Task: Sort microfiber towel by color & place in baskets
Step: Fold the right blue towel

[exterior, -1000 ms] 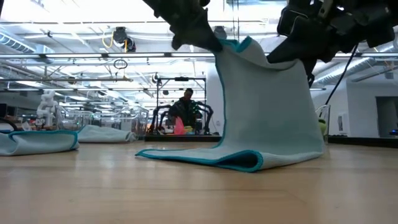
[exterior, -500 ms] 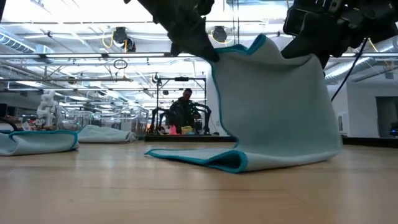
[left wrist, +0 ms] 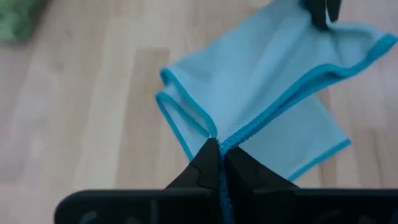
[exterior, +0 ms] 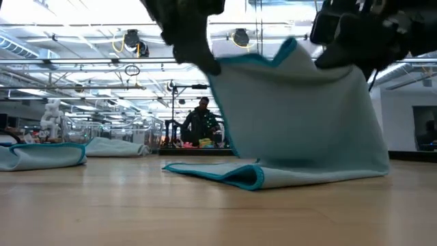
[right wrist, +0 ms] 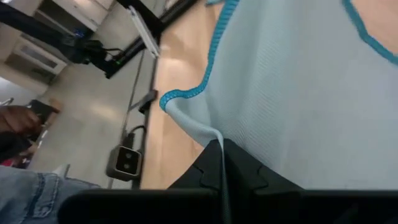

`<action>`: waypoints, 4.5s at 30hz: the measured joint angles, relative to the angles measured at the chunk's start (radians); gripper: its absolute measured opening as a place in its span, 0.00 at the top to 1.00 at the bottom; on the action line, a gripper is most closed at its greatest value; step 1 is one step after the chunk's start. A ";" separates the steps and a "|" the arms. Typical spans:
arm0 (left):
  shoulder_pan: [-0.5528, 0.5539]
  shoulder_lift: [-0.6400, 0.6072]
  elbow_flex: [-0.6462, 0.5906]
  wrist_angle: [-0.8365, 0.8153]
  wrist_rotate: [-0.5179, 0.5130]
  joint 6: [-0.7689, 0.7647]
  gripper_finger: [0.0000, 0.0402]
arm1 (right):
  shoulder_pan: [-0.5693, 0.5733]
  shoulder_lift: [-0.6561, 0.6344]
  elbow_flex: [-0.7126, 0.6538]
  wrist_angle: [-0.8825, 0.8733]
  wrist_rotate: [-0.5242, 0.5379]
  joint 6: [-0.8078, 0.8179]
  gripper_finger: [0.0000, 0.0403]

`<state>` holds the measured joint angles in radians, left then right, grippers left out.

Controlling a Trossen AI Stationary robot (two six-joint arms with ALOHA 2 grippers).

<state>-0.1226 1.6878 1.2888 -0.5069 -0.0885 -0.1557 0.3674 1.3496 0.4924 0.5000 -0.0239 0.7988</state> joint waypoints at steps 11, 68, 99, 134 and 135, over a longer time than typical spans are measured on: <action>-0.029 0.001 -0.143 0.127 -0.043 -0.029 0.97 | 0.014 0.156 0.001 0.156 -0.002 0.044 1.00; 0.128 0.000 -0.038 0.204 -0.101 0.097 0.98 | -0.148 -0.221 -0.001 -0.278 0.042 -0.069 1.00; -0.043 -0.001 -0.205 0.225 -0.099 0.086 0.97 | -0.077 0.143 0.001 0.064 -0.092 -0.014 0.98; -0.104 0.001 -0.205 0.130 0.024 -0.430 0.63 | 0.028 -0.042 0.000 -0.139 -0.136 0.275 0.44; -0.108 0.001 -0.205 0.145 0.032 -0.474 0.63 | 0.028 -0.072 0.000 -0.179 -0.136 0.279 0.44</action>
<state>-0.2311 1.6886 1.0836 -0.3619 -0.0567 -0.6301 0.3950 1.2779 0.4927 0.3212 -0.1600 1.0778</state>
